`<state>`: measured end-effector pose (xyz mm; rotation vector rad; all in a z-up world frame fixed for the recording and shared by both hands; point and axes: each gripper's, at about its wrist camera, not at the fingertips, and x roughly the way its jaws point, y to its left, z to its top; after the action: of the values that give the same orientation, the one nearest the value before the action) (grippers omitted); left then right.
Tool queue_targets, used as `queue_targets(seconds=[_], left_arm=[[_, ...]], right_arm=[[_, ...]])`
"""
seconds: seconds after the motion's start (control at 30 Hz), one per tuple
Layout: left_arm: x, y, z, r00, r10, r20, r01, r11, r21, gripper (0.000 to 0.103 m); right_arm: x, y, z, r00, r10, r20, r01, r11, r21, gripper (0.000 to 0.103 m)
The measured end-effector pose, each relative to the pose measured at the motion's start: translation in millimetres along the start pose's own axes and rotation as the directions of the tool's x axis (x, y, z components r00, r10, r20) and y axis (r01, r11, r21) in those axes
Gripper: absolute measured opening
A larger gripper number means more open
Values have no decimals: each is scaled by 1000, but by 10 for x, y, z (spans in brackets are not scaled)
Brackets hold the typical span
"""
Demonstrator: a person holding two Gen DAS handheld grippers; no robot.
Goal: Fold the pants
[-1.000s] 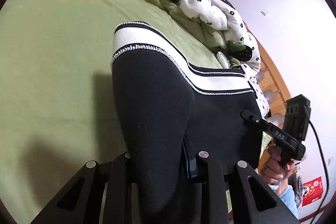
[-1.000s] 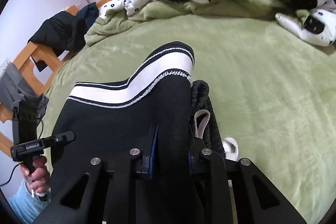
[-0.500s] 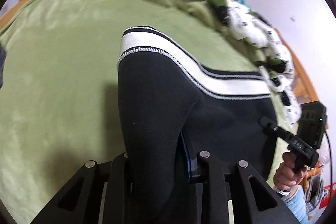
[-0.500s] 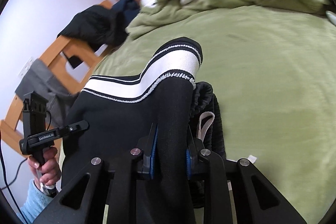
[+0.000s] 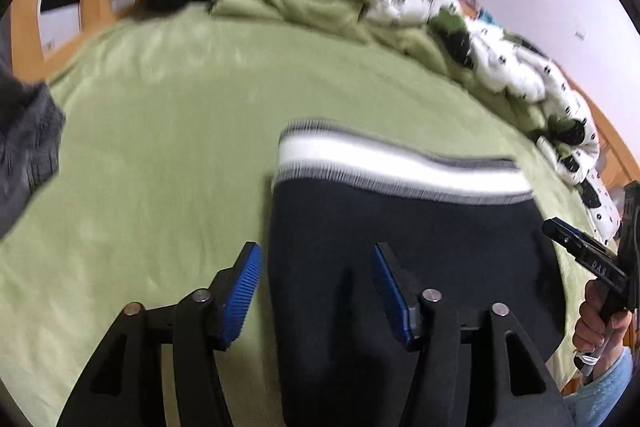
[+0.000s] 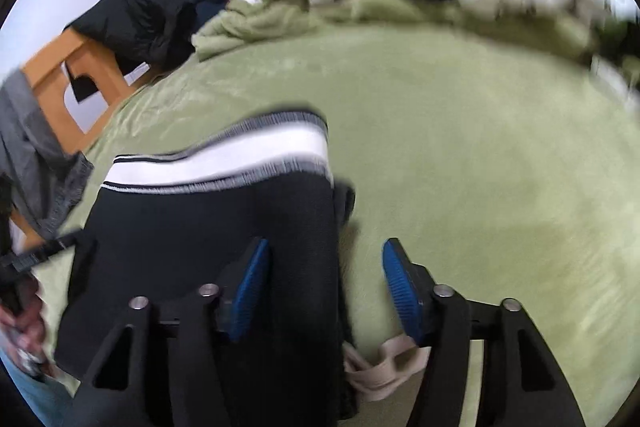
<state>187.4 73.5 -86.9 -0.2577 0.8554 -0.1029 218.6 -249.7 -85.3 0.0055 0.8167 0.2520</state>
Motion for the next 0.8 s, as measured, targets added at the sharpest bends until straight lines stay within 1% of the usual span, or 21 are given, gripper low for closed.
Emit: queue_targets(seconds=[0.07,0.17,0.27,0.3,0.37,0.4,0.43,0.5,0.57,0.63,0.7,0.8], left_arm=[[-31,-79,131,999,-16,41,15,1000,10,58],[60,-233,294,997,-20,77,17,999,38,60],[275,-319,321,998,-22,53,19,999,51,60],[333,-324,311,999,-24,40,22,998,52,60],[493,-366,272,1000,1,0,-1,998,58,60],[555,-406,253,1000,20,-12,-19,998,66,60],[605,-430,236,999,38,-21,-36,996,78,61],[663,-501,192,998,60,-22,-57,992,117,71],[700,-578,165,996,89,-24,-84,984,159,74],[717,-600,154,994,106,-29,-100,979,175,75],[714,-587,148,995,91,-33,-84,981,173,78],[701,-524,157,997,61,-39,-55,988,145,78]], right_arm=[[-73,149,148,998,7,56,-4,998,-59,57],[17,304,289,996,65,66,-59,994,-93,57],[245,372,327,992,109,71,-99,986,-133,57],[321,362,315,991,117,67,-108,986,-126,57],[516,339,304,995,99,17,-97,989,-109,57],[623,322,288,998,66,-17,-68,991,-114,54],[678,323,269,999,42,-28,-46,991,-127,53],[715,369,238,1000,9,-15,-11,985,-173,53],[721,398,228,1000,-11,-13,8,981,-195,53],[729,386,223,1000,-5,-15,2,982,-190,54],[736,340,216,1000,12,-18,-15,984,-177,55],[747,307,225,999,24,-22,-27,986,-166,55]])
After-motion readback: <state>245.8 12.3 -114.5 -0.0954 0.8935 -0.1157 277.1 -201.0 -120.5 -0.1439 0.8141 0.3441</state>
